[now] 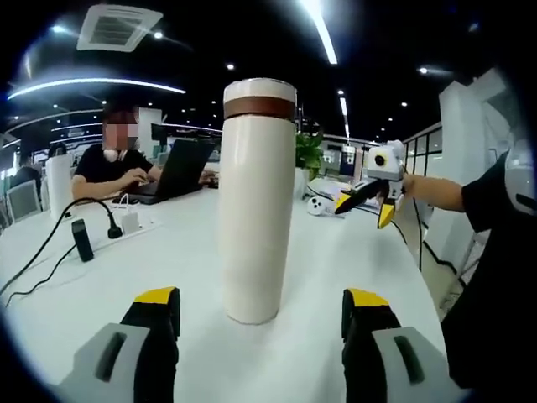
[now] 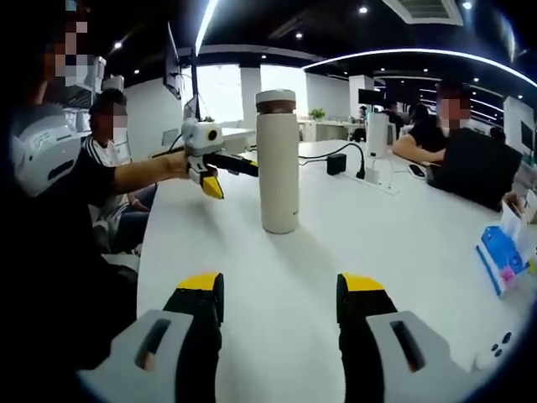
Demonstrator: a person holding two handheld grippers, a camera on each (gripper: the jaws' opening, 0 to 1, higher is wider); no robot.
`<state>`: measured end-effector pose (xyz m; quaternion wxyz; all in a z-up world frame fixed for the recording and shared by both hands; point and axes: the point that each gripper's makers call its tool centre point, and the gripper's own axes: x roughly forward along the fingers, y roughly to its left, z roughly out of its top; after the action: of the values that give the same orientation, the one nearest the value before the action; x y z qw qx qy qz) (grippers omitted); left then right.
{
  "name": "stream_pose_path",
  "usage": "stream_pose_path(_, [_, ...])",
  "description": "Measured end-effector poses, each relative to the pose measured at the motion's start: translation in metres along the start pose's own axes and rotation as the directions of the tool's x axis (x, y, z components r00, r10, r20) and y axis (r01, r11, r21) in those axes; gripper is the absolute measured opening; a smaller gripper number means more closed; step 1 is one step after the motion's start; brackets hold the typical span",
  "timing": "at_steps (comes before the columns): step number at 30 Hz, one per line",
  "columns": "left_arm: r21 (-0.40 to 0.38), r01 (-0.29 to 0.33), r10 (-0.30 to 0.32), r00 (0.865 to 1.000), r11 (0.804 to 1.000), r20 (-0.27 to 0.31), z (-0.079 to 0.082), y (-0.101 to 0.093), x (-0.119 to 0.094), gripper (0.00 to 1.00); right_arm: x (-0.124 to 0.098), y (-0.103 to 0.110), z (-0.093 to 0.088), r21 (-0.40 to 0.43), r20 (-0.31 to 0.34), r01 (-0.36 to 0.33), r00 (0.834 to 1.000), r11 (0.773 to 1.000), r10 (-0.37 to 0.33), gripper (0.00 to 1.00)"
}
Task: Grasp the water cup twist off the cup lid place the cup lid on the table
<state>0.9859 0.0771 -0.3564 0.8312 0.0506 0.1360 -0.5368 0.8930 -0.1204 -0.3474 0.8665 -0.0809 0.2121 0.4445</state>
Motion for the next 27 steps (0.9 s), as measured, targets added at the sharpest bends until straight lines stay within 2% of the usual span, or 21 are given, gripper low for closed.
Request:
stream_pose_path(7, [-0.007,0.015,-0.015,1.000,1.000,0.001,-0.002,-0.002,0.009,0.78,-0.004,0.000,-0.004,0.019,0.006,0.016,1.000,1.000,-0.016,0.56])
stream_pose_path(13, [-0.016,0.024,-0.023,0.999,1.000,0.023,0.004,-0.004,0.014,0.78,-0.006,-0.001,-0.004,0.024,0.016,0.022,1.000,0.999,-0.022,0.56])
stream_pose_path(27, [-0.028,0.020,-0.019,1.000,0.999,0.021,-0.004,-0.001,0.024,0.77,-0.005,-0.001,-0.005,0.028,0.027,0.029,0.999,0.999,-0.030,0.56])
